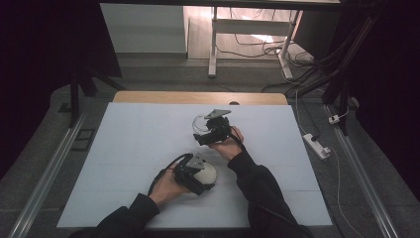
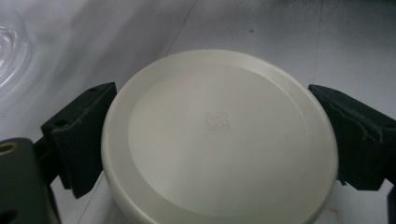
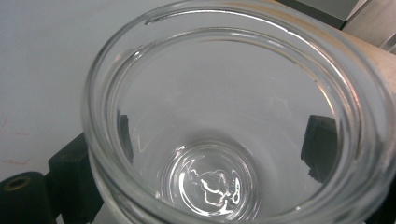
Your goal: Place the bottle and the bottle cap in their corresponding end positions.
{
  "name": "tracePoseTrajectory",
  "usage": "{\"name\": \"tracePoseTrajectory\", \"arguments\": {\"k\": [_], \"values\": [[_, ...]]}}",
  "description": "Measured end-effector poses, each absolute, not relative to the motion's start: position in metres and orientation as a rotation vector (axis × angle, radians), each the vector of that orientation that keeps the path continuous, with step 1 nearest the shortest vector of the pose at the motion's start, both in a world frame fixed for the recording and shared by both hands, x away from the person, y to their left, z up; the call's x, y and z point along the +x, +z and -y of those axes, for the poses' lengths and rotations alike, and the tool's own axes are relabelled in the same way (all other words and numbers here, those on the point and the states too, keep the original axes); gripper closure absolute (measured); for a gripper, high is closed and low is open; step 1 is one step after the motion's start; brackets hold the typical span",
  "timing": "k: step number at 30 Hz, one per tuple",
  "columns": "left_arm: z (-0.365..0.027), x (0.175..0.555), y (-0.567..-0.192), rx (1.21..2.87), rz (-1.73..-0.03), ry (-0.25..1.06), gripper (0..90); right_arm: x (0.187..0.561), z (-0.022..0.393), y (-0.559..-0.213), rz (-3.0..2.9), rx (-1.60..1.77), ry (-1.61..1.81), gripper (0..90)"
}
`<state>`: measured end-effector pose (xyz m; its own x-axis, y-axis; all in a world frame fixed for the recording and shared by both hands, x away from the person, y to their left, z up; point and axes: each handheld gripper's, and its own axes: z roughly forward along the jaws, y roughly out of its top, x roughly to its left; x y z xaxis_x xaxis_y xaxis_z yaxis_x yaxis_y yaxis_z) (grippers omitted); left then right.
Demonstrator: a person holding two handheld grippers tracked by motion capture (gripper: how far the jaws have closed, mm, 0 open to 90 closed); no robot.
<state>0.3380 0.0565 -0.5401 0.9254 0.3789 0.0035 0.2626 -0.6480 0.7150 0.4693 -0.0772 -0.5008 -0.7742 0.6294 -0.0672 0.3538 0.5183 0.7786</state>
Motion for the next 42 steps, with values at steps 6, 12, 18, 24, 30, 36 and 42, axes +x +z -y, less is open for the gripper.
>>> {"name": "tracePoseTrajectory", "arguments": {"k": [6,12,18,24,30,36,42], "values": [[-0.056,0.339,-0.541,2.333,-0.474,0.202,7.1,0.469,0.076,-0.502,-2.421,0.814,1.134,6.1],[-0.053,0.340,-0.542,2.367,-0.476,0.201,6.8,0.470,0.078,-0.502,-2.423,0.830,1.143,5.9],[-0.053,0.341,-0.542,2.368,-0.488,0.187,6.4,0.469,0.078,-0.503,-2.415,0.848,1.149,5.1],[-0.056,0.342,-0.542,2.354,-0.489,0.170,4.1,0.469,0.081,-0.502,-2.428,0.851,1.143,1.1],[-0.062,0.343,-0.541,2.326,-0.507,0.151,1.0,0.467,0.085,-0.501,-2.434,0.868,1.174,0.0],[-0.066,0.342,-0.537,2.287,-0.534,0.116,0.0,0.464,0.086,-0.500,-2.452,0.884,1.182,0.0],[-0.072,0.340,-0.532,2.270,-0.556,0.069,0.0,0.462,0.091,-0.497,-2.465,0.892,1.189,0.0]]}}
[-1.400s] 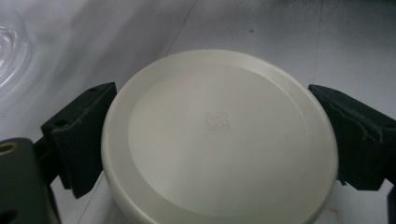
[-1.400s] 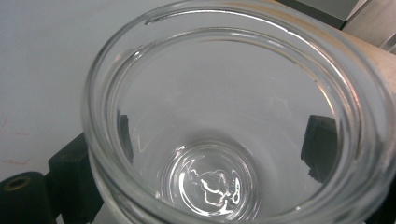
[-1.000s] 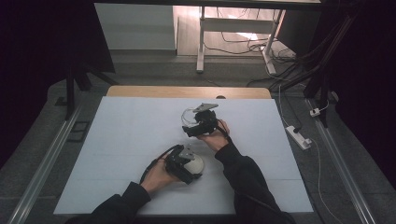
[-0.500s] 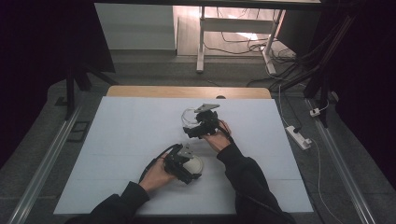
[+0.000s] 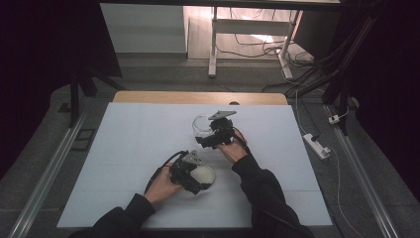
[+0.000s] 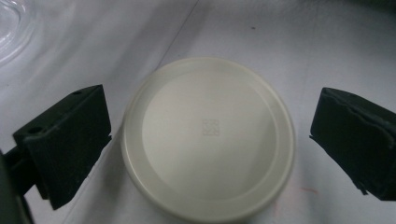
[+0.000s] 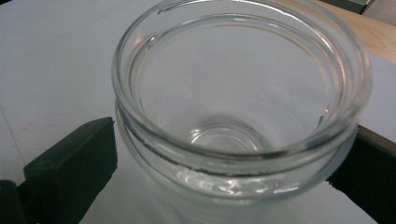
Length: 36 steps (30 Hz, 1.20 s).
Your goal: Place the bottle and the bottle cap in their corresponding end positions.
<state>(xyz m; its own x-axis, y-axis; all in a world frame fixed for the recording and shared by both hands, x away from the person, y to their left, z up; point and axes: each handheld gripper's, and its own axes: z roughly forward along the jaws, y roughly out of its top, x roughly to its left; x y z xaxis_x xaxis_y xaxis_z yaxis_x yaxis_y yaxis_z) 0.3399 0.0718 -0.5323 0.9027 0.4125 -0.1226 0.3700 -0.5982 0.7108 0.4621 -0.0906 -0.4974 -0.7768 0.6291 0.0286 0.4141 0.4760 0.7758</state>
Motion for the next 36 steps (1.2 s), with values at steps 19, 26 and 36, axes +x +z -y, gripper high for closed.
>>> {"name": "tracePoseTrajectory", "arguments": {"k": [19,26,36], "values": [[-0.104,0.332,-0.522,2.177,-0.612,-0.012,0.0,0.443,0.102,-0.494,-2.471,0.892,1.176,0.0],[-0.113,0.326,-0.517,2.169,-0.620,-0.010,0.0,0.436,0.108,-0.492,-2.466,0.903,1.185,0.0],[-0.131,0.316,-0.514,2.142,-0.659,-0.011,0.0,0.416,0.120,-0.485,-2.458,0.865,1.210,0.0]]}}
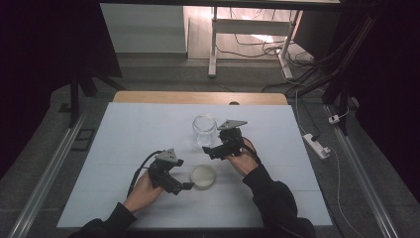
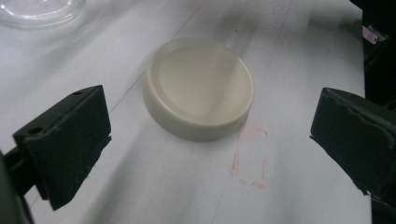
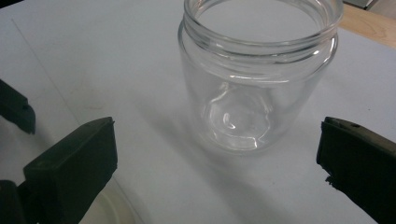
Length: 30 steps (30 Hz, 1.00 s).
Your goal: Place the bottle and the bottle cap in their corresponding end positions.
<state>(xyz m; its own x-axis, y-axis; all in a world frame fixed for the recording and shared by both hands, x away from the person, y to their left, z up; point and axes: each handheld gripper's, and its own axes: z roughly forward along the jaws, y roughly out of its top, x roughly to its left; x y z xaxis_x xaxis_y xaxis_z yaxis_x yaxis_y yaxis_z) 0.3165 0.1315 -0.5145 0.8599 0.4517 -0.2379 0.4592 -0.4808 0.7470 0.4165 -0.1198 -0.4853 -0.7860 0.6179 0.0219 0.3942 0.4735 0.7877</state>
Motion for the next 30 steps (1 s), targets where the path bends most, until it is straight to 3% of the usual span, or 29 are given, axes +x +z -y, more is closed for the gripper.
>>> {"name": "tracePoseTrajectory", "arguments": {"k": [30], "values": [[-0.194,0.269,-0.507,2.127,-0.814,0.097,0.0,0.347,0.171,-0.486,-2.488,0.826,1.223,0.0]]}}
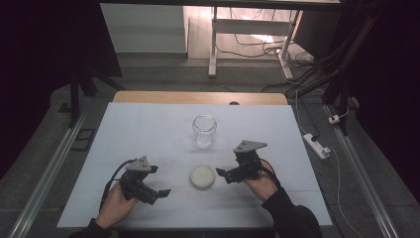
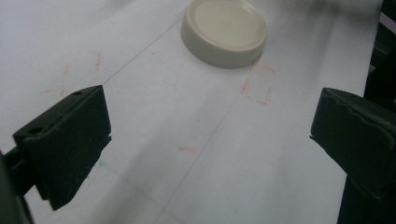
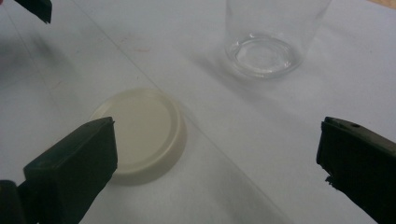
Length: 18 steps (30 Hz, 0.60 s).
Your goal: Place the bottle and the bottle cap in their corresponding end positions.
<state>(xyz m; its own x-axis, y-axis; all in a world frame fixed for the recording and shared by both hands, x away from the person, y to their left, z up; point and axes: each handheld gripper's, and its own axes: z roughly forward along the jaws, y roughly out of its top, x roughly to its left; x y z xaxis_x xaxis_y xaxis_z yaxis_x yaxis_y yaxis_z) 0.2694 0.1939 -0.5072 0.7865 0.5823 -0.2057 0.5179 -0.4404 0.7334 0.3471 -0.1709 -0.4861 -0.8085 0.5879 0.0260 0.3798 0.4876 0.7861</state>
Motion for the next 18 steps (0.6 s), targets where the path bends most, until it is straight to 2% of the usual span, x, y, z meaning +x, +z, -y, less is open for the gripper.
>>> {"name": "tracePoseTrajectory", "arguments": {"k": [18], "values": [[-0.241,0.230,-0.511,2.077,-0.972,0.176,0.0,0.307,0.226,-0.491,-2.418,0.934,1.213,0.0]]}}
